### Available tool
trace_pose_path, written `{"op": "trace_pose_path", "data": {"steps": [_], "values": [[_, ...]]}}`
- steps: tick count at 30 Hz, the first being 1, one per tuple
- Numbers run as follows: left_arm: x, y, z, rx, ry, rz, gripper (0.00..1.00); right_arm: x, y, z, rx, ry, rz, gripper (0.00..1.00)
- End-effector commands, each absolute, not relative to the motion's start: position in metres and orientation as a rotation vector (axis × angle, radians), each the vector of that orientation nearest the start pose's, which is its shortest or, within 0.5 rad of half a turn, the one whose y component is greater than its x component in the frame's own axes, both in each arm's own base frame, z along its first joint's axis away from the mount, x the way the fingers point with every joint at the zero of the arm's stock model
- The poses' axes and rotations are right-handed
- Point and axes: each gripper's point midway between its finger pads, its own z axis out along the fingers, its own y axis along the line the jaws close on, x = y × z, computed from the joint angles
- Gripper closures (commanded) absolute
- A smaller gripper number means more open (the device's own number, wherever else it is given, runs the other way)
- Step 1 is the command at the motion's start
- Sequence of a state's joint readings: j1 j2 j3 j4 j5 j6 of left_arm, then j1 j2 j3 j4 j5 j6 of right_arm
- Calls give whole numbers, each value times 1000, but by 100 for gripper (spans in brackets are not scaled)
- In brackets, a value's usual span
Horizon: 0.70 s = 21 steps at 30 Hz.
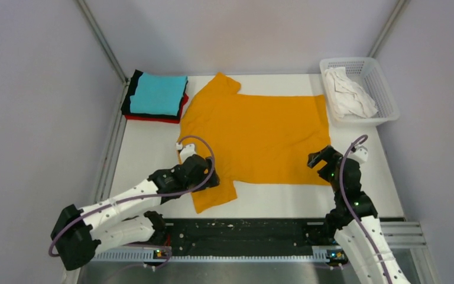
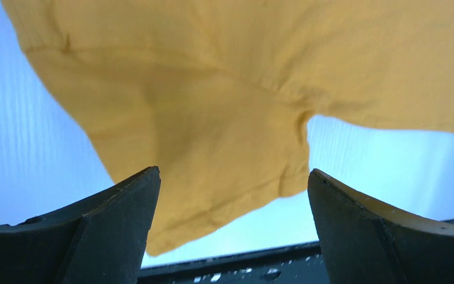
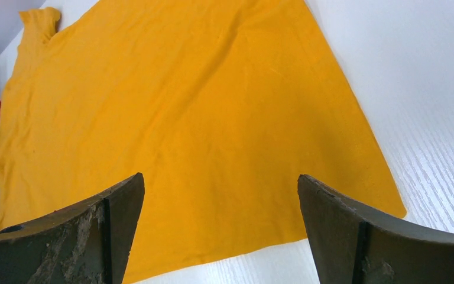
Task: Fold and stack the t-shirts
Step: Grab the side of the flattened tshirt closest away from the robot with both arms
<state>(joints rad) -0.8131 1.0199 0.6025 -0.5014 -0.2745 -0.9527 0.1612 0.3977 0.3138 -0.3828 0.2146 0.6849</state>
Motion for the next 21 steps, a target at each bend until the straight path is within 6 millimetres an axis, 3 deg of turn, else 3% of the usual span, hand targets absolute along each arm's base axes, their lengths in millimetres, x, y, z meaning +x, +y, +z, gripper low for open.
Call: {"op": "trace_pose_path", "data": {"steps": [1,3,6,12,16,21], "values": [[152,-145,63,-373,2535,-254,1,234,26,112,668,1930,315,1],[132,-139,58,-345,2586,-231,1,234,25,109,670,1951,299,1],[107,-147,53,-285,2658,-309,1,234,24,101,674,1998,272,1],[75,-155,35,-233,2765,-305,2,232,24,90,680,2049,246,1],[70,-157,23,-196,2805,-260,13,232,24,90,682,2045,248,1],[82,-160,25,-191,2755,-225,22,231,25,92,677,2031,260,1]]}}
